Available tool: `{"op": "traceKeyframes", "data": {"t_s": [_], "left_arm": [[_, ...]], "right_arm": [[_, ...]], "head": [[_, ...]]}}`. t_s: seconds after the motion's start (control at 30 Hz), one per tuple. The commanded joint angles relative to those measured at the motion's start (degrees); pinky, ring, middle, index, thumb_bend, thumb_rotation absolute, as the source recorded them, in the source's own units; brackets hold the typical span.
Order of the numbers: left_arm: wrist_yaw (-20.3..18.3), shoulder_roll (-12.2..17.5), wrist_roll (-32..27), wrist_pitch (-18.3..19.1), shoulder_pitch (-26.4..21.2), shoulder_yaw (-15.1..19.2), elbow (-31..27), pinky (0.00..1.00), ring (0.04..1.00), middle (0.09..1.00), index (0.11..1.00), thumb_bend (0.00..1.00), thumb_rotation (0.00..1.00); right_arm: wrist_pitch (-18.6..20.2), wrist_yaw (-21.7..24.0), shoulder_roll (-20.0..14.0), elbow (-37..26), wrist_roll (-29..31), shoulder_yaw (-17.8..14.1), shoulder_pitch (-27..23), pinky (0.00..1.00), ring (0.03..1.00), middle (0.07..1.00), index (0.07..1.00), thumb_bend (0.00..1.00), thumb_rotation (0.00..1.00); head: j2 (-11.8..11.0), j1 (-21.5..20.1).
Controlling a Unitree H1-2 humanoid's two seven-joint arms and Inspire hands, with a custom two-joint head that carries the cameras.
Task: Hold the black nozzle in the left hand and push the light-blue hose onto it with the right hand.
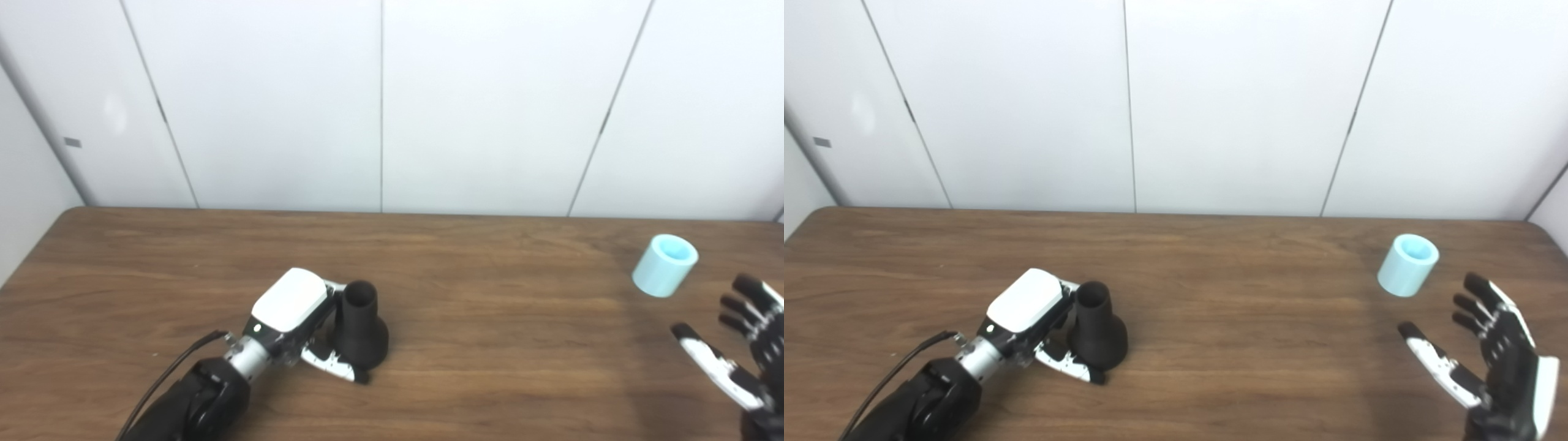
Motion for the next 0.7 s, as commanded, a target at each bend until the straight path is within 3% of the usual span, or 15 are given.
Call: {"op": "traceKeyframes", "data": {"t_s": [0.0,0.2,0.43,0.57,0.67], "left_arm": [[0.47,-0.22,0.02,-2.73,-0.77,-0.92,-1.21,0.19,0.25,0.405,0.51,0.51,0.0],[1.2,-0.99,-0.21,-4.85,-0.23,-2.81,-1.96,0.21,0.276,0.45,0.508,0.52,0.0],[2.78,-0.71,0.12,-5.0,-0.8,-5.95,-1.63,0.21,0.275,0.45,0.513,0.52,0.0],[3.69,-0.68,0.16,-5.01,-1.37,-7.87,-1.33,0.21,0.277,0.448,0.513,0.52,0.0],[4.0,-0.78,0.07,-5.01,-1.52,-8.68,-1.65,0.22,0.289,0.464,0.501,0.52,0.0]], "right_arm": [[-0.52,-0.92,-2.26,0.21,-1.26,-0.86,-2.12,0.89,0.962,0.985,0.984,0.68,0.23],[3.85,-1.63,-4.11,3.94,-2.92,-0.64,-6.5,0.86,0.955,0.998,1.0,0.81,0.31],[6.05,-1.52,-5.63,7.6,-3.8,0.81,-11.31,0.85,0.958,0.999,1.0,0.86,0.33],[9.38,-2.07,-7.31,11.41,-7.36,1.97,-14.5,0.83,0.949,0.982,1.0,0.91,0.41],[10.24,-1.99,-8.29,15.09,-6.85,2.17,-17.02,0.87,0.961,0.987,1.0,0.92,0.38]], "head": [[0.0,-0.16],[0.03,-3.66],[-0.17,-6.03],[-0.29,-7.18],[-0.25,-7.46]]}}
